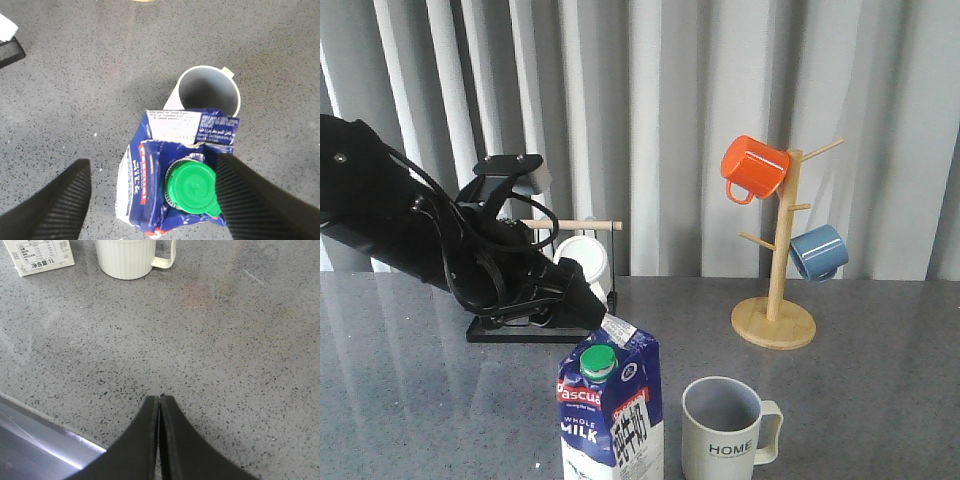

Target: Place milk next to cup

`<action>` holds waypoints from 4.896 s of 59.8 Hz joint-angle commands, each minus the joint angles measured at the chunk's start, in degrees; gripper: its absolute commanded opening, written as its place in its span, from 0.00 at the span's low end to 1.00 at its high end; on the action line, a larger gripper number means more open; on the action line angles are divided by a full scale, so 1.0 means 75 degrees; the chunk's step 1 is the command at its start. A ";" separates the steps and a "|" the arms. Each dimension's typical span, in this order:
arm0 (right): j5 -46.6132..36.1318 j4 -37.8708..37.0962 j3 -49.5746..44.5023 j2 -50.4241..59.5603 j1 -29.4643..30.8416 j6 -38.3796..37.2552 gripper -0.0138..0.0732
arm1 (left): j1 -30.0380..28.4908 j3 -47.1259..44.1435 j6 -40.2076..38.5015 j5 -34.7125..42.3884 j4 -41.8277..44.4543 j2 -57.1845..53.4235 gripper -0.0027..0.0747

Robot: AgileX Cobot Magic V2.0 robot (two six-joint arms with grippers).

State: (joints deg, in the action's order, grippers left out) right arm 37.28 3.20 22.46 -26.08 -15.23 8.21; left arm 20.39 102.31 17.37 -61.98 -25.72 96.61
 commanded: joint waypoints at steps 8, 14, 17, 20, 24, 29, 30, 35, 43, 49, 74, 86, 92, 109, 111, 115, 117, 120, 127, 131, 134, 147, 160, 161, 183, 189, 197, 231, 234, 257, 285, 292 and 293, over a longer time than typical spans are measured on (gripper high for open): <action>-0.0526 -0.0015 0.0188 -0.0019 0.0005 0.0013 0.15 | 0.0027 0.0226 -0.0038 0.0331 0.0137 -0.0771 0.70; -0.0603 -0.0015 0.0188 -0.0019 0.0005 0.0009 0.15 | 0.0027 0.0226 -0.0082 0.0274 0.0525 -0.1074 0.70; -0.0617 -0.0016 0.0188 -0.0019 0.0005 -0.0034 0.15 | 0.0027 0.0226 -0.0090 0.0165 0.0695 -0.1246 0.69; -0.0617 -0.0016 0.0188 -0.0019 0.0005 -0.0038 0.15 | 0.0027 0.0226 -0.0097 0.0021 0.0881 -0.1398 0.69; -0.0603 -0.0014 0.0188 -0.0019 0.0005 -0.0036 0.15 | 0.0027 0.0226 -0.0154 -0.0221 0.1132 -0.1661 0.68; -0.0597 -0.0014 0.0188 -0.0019 0.0005 -0.0036 0.15 | 0.0027 0.0226 -0.0466 -0.0494 0.1473 -0.1960 0.65; -0.0597 -0.0014 0.0188 -0.0019 0.0005 -0.0036 0.15 | 0.0027 0.0226 -0.0554 -0.0547 0.1576 -0.2042 0.64; -0.0597 -0.0014 0.0188 -0.0019 0.0005 -0.0036 0.15 | 0.0027 0.0226 -0.0860 -0.0722 0.1953 -0.2336 0.57; -0.0597 -0.0014 0.0188 -0.0019 0.0005 -0.0036 0.15 | 0.0027 0.0226 -0.1096 -0.0779 0.2422 -0.2811 0.36; -0.0597 -0.0014 0.0188 -0.0019 0.0005 -0.0036 0.15 | 0.0027 0.0174 -0.1096 -0.0804 0.2458 -0.3181 0.17; -0.0568 -0.0014 0.0188 -0.0019 0.0005 -0.0036 0.15 | 0.0027 -0.2127 -0.1676 -0.0497 0.2458 -0.5361 0.03; -0.0568 -0.0014 0.0188 -0.0019 0.0005 -0.0036 0.15 | 0.0027 -0.3482 -0.1668 -0.0667 0.2499 -0.6655 0.03; -0.0568 -0.0014 0.0188 -0.0019 0.0005 -0.0036 0.15 | 0.0027 -0.3793 -0.1666 -0.0693 0.3195 -0.7134 0.03; -0.0568 -0.0014 0.0188 -0.0019 0.0005 -0.0036 0.15 | 0.0027 -0.3907 -0.1666 -0.0742 0.3987 -0.7739 0.03; -0.0568 -0.0014 0.0188 -0.0019 0.0005 -0.0036 0.15 | 0.0027 -0.3901 -0.1666 -0.0770 0.3987 -0.7739 0.03; -0.0568 -0.0014 0.0188 -0.0019 0.0005 -0.0036 0.15 | 0.0027 -0.3901 -0.1693 -0.0791 0.3943 -0.7739 0.03; -0.0568 -0.0014 0.0188 -0.0019 0.0005 -0.0036 0.15 | 0.0035 -0.3901 -0.1686 -0.0766 0.3906 -0.7739 0.03; -0.0568 -0.0014 0.0188 -0.0019 0.0005 -0.0036 0.15 | 0.0027 -0.3908 -0.1747 -0.0705 0.3906 -0.7739 0.03; -0.0570 -0.0014 0.0188 -0.0019 0.0005 -0.0036 0.15 | -0.0018 -0.4516 -0.1828 0.0352 0.3899 -0.7878 0.03; -0.0582 -0.0014 0.0188 -0.0019 0.0005 -0.0036 0.15 | -0.0176 -0.5264 -0.1836 0.1580 0.3785 -0.8185 0.03; -0.0582 -0.0014 0.0188 -0.0019 0.0005 -0.0036 0.15 | -0.0318 -0.6013 -0.1836 0.2636 0.3735 -0.8471 0.03; -0.0582 -0.0014 0.0188 -0.0019 0.0005 -0.0036 0.15 | -0.0934 -0.9967 -0.1837 0.7312 0.3728 -1.0071 0.03; -0.0570 -0.0014 0.0188 -0.0019 0.0005 -0.0036 0.15 | -0.1563 -1.3024 -0.1885 0.9252 0.3729 -1.2073 0.03; -0.0570 -0.0014 0.0188 -0.0019 0.0005 -0.0036 0.15 | -0.1632 -1.3186 -0.1885 0.9234 0.3729 -1.2252 0.03; -0.0546 -0.0014 0.0188 0.0001 0.0005 -0.0036 0.15 | -0.2777 -1.3665 -0.1888 0.8309 0.3727 -1.3059 0.03; -0.0538 -0.0014 0.0188 0.0008 0.0005 -0.0036 0.15 | -0.2794 -1.3665 -0.1888 0.8264 0.3727 -1.3059 0.03; -0.0531 -0.0014 0.0188 0.0008 0.0005 -0.0036 0.15 | -0.2789 -1.3665 -0.1895 0.8358 0.3721 -1.3059 0.03; -0.0522 -0.0014 0.0188 0.0008 0.0005 -0.0036 0.15 | -0.2795 -1.3665 -0.1672 0.8393 0.3124 -1.3059 0.03; -0.0517 -0.0014 0.0188 0.0008 0.0005 -0.0036 0.15 | -0.2795 -1.3665 -0.1672 0.8384 0.3124 -1.3059 0.03; -0.0517 -0.0014 0.0188 0.0008 0.0005 -0.0036 0.15 | -0.2795 -1.3665 -0.1672 0.8331 0.3124 -1.3059 0.03; -0.0392 -0.0009 0.0128 0.0469 0.0013 0.0014 0.15 | -0.2795 -1.3665 -0.1672 0.8323 0.3124 -1.3059 0.03; -0.1182 -0.0363 -0.0537 0.1055 0.0013 0.0055 0.15 | -0.2795 -1.3665 -0.1672 0.8323 0.3124 -1.3059 0.03; -0.1421 -0.0427 -0.0737 0.1174 0.0013 0.0055 0.15 | -0.2795 -1.3665 -0.1672 0.8323 0.3124 -1.3059 0.03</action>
State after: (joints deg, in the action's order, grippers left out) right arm 35.24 2.12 19.68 -19.96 -15.23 8.11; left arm -0.54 -1.33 5.09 -3.59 -1.66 -0.73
